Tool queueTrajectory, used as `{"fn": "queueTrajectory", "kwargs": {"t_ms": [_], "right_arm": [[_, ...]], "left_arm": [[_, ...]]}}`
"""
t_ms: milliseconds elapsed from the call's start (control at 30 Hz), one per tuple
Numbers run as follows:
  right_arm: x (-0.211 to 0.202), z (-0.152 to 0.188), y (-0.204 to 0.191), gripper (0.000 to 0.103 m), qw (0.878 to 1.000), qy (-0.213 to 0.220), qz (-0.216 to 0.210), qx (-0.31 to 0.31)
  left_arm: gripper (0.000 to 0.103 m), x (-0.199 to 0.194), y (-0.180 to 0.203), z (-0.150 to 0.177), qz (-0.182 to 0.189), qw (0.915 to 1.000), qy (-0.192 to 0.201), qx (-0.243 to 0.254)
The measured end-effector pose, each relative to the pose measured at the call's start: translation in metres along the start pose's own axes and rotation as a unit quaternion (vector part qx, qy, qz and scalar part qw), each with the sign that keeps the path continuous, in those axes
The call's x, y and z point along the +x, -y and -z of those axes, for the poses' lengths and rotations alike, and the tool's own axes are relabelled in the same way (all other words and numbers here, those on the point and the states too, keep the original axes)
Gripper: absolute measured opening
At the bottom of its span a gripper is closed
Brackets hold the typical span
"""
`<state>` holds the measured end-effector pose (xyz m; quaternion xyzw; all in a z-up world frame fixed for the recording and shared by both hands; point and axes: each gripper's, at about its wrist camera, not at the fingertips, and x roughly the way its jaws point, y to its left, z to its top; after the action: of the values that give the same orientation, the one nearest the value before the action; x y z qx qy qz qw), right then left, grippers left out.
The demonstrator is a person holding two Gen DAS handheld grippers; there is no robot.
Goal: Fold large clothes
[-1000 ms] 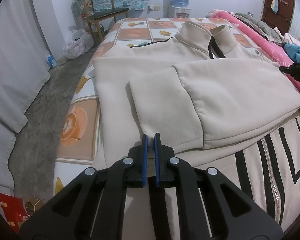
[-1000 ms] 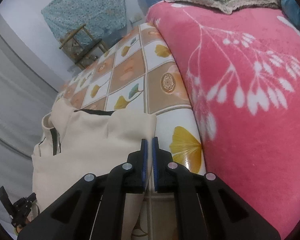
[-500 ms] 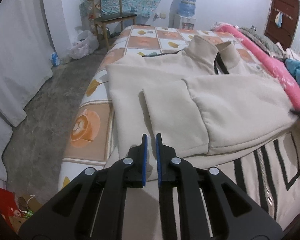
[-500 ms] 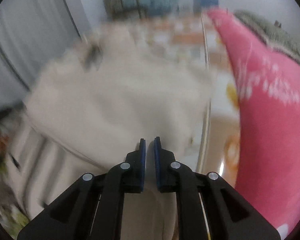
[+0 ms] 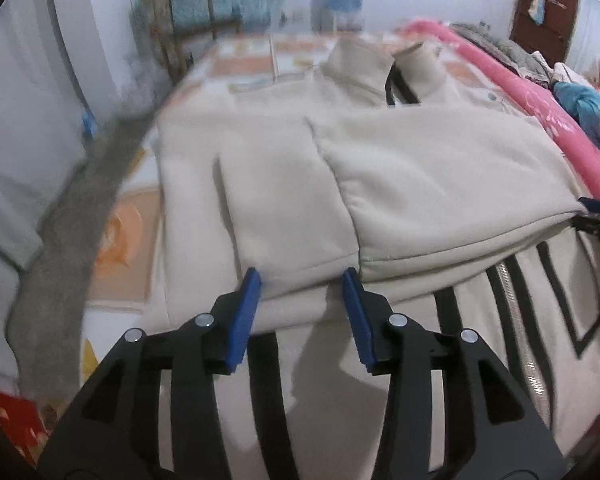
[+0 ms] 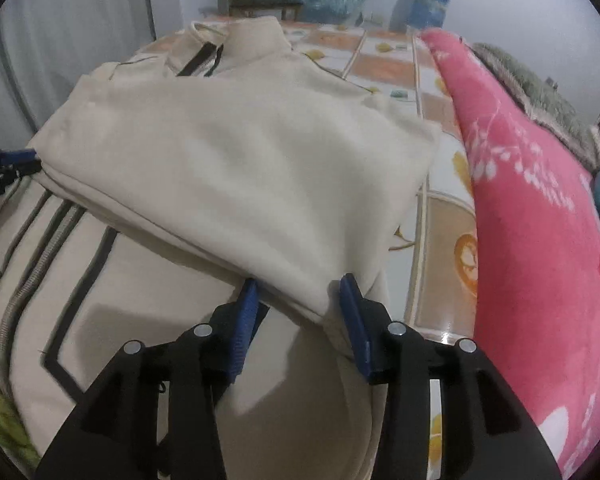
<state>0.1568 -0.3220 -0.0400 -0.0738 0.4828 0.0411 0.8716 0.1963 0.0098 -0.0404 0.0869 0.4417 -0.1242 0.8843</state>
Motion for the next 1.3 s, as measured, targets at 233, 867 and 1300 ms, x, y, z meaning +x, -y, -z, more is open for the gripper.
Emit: {"fn": "queueTrajectory", "kwargs": {"t_ms": [233,867,1300], "right_arm": [[-0.063,0.018,-0.016,0.052,0.997,0.054,-0.01,0.056],[-0.062,0.102,-0.132,0.096,0.998,0.025,0.002,0.053],[-0.06,0.106,-0.129,0.097,0.993,0.01,0.014,0.115]], "left_arm": [[0.057,-0.046,-0.014,0.006,-0.013,0.9992,0.025,-0.027],[0.087,-0.066,0.015,0.111,-0.013,0.995,-0.03,-0.094],[0.096,-0.068,0.026,0.124,-0.05,0.9954,-0.008,-0.081]]}}
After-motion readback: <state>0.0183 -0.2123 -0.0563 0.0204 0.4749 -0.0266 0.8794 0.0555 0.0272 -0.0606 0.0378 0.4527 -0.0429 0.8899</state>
